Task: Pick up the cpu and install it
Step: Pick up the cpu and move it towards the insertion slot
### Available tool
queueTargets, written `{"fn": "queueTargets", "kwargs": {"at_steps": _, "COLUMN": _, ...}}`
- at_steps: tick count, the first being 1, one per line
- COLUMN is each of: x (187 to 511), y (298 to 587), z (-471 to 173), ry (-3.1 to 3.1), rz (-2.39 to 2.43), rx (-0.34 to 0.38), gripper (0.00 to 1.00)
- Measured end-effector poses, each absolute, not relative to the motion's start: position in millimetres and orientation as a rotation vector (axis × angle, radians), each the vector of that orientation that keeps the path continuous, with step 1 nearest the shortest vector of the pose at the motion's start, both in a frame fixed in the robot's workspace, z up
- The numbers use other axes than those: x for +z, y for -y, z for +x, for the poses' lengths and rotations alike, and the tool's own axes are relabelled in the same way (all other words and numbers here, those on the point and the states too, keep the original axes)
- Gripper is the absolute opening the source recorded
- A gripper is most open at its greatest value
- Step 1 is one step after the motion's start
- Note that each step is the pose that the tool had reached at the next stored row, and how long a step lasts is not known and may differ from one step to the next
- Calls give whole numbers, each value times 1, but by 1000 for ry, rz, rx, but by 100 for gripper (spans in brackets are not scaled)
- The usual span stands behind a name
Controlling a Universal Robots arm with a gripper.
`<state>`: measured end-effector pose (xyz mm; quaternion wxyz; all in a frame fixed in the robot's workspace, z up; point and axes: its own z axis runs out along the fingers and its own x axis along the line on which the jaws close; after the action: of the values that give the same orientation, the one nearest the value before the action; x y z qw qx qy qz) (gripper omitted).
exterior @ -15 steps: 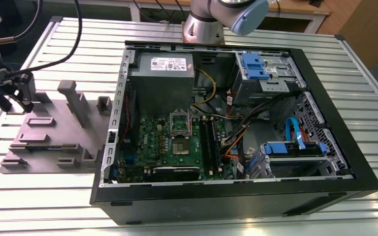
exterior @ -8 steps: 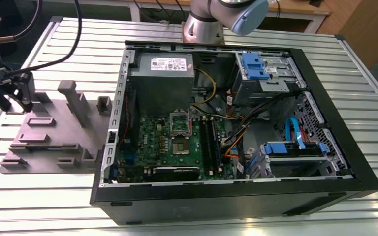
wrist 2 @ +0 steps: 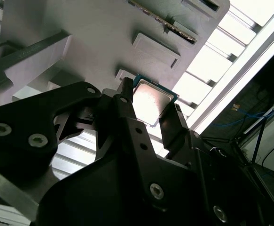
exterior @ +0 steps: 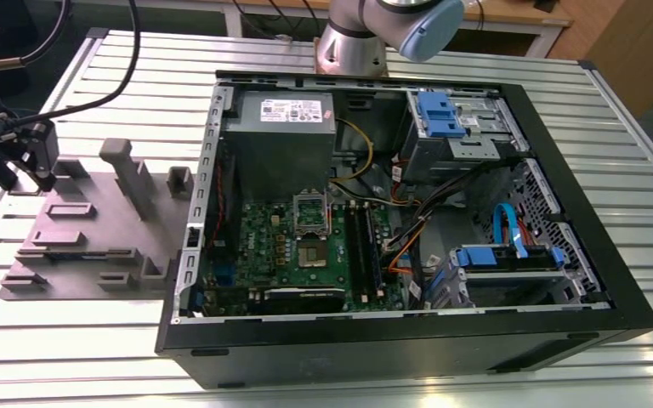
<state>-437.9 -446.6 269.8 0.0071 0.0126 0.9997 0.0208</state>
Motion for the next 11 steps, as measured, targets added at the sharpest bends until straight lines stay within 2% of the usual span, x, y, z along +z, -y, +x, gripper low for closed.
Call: {"fn": "queueTargets", "kwargs": {"at_steps": 11, "x": 272, "y": 447, "z": -438, "ry": -3127, "rz": 39, "rx": 65, "gripper": 47}}
